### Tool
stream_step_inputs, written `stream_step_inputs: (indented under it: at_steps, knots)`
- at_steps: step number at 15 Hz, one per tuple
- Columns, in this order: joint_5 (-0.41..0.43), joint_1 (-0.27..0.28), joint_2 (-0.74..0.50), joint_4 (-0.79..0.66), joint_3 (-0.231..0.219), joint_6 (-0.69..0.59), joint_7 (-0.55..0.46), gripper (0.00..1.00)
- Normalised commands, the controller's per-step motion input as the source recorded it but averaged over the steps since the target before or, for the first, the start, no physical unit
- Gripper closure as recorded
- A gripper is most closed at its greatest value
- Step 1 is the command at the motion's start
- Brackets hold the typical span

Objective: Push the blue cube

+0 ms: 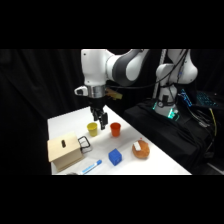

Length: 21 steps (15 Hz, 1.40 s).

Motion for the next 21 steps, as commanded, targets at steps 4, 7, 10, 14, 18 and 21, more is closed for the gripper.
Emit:
stream_step_inputs:
  at_steps: [4, 7, 10, 14, 18, 21]
  knots:
    - [-0.028, 0.133, 0.10, 0.09, 0.080, 0.08, 0.10, 0.30]
    - [-0.084, 0.101, 0.10, 0.11, 0.041, 0.08, 0.10, 0.50]
    - [-0.089, 0.059, 0.10, 0.10, 0.024, 0.09, 0.08, 0.74]
    - [-0.047, 0.045, 0.16, 0.03, 0.041, 0.21, 0.06, 0.98]
    - [-0.066, 0.050, 0.24, -0.01, 0.021, 0.36, 0.07, 0.97]
    - [-0.171, 0.097, 0.24, 0.03, -0.061, 0.30, 0.16, 0.94]
